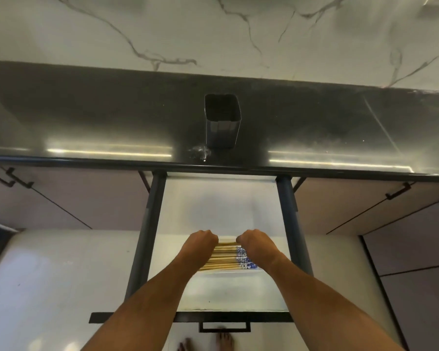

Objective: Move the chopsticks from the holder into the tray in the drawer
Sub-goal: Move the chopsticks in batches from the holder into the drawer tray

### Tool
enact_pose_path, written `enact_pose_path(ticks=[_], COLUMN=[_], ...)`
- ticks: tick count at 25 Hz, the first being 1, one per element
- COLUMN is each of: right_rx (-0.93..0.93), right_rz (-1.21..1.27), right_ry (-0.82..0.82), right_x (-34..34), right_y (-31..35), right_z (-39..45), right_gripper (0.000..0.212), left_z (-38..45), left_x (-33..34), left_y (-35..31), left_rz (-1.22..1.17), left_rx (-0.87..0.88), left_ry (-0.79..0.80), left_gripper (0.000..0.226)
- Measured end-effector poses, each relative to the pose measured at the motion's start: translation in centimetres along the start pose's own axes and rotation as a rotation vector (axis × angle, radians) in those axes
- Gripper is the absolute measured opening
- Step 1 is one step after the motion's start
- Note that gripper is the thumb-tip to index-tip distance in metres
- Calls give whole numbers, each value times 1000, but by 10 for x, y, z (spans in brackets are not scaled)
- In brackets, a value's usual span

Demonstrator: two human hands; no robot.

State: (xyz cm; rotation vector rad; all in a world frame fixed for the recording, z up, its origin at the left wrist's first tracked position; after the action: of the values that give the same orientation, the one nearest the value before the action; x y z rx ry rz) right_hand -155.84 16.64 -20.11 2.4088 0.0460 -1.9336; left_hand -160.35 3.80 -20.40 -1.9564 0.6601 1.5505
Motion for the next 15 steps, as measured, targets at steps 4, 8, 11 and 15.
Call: enact_pose_path(ticks=[4,8,11,15], right_rx=[-10,11,14,10], right_rz=[11,22,35,28], right_ry=[38,2,40,-13], right_x=[33,31,62,57], right_y=[4,10,2,2], right_z=[-1,-2,8,3], right_gripper=[16,19,24,29], left_z=[-5,-7,5,2], left_x=[35,37,66,66], left_y=[4,5,9,11], left_rz=[10,57,29,-3], left_rx=[-18,-36,-69,-76], left_ry=[53,49,92,20], left_gripper=[20,25,23,35])
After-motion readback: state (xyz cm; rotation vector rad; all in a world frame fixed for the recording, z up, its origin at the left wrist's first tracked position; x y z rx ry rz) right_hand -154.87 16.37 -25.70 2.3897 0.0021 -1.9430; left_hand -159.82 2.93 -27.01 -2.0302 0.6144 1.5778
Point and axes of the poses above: each hand's wrist, its own z-axis towards the middle knuckle, its own x-axis out of the palm, y = z × x, the point moved 8 cm from there along z, towards the middle knuckle, and after that the axes turned 9 degrees about -y, right-handed, at the moved point
